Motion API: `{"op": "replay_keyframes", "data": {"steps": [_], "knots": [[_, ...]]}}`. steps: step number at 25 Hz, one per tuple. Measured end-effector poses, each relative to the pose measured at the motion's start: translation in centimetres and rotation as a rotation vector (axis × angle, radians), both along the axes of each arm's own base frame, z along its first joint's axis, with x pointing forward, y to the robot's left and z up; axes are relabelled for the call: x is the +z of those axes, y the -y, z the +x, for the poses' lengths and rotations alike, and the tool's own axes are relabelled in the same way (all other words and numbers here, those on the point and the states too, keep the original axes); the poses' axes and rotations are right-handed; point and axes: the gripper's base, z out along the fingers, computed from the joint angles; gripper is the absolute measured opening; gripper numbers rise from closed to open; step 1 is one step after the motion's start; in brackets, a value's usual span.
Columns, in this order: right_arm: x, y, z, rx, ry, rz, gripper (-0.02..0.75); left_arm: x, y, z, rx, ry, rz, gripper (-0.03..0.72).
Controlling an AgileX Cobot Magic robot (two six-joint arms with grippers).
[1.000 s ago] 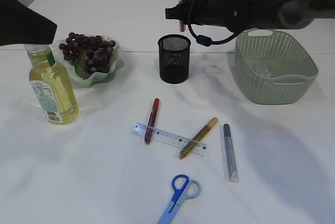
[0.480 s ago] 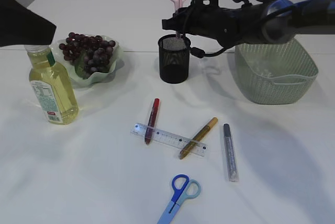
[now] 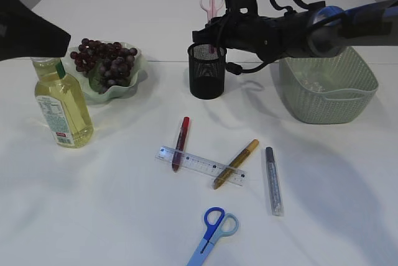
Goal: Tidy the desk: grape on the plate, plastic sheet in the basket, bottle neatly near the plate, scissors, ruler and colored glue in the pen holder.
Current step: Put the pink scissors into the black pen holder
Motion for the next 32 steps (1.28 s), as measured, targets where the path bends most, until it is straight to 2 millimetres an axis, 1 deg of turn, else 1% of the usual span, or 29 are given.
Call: {"op": "replay_keyframes", "data": {"steps": [6,13,15,18,20,23,25,27,30,32], "knots": [[-0.1,-0.6,-0.2,0.013,-0.006,-0.002,0.174,0.0,0.0,0.0,0.000,0.001,-0.001,0.435],[-0.5,-0.6,-0.4,0.014,-0.062,-0.022,0.197,0.0,0.0,0.0,0.000,0.001,-0.001,0.435],[-0.6,-0.6,-0.5,0.014,-0.076,-0.026,0.225,0.0,0.0,0.0,0.000,0.001,-0.001,0.435],[-0.8,-0.6,-0.5,0.014,-0.093,-0.032,0.326,0.0,0.0,0.0,0.000,0.001,-0.001,0.435],[-0.8,-0.6,-0.6,0.015,-0.104,-0.036,0.381,0.0,0.0,0.0,0.000,0.001,-0.001,0.435],[-0.6,-0.6,-0.5,0.014,-0.128,-0.043,0.411,0.0,0.0,0.0,0.000,0.001,-0.001,0.435],[-0.3,-0.6,-0.4,0.015,-0.148,-0.049,0.417,0.0,0.0,0.0,0.000,0.001,-0.001,0.435],[0.6,-0.7,-0.4,0.014,-0.179,-0.058,0.419,0.0,0.0,0.0,0.000,0.001,-0.001,0.435],[2.9,-0.5,-0.8,0.015,-0.257,-0.080,0.414,0.0,0.0,0.0,0.001,0.001,-0.001,0.435],[5.1,-0.4,-1.6,0.017,-0.333,-0.083,0.403,0.0,0.0,0.0,0.001,0.001,-0.001,0.435]]}}
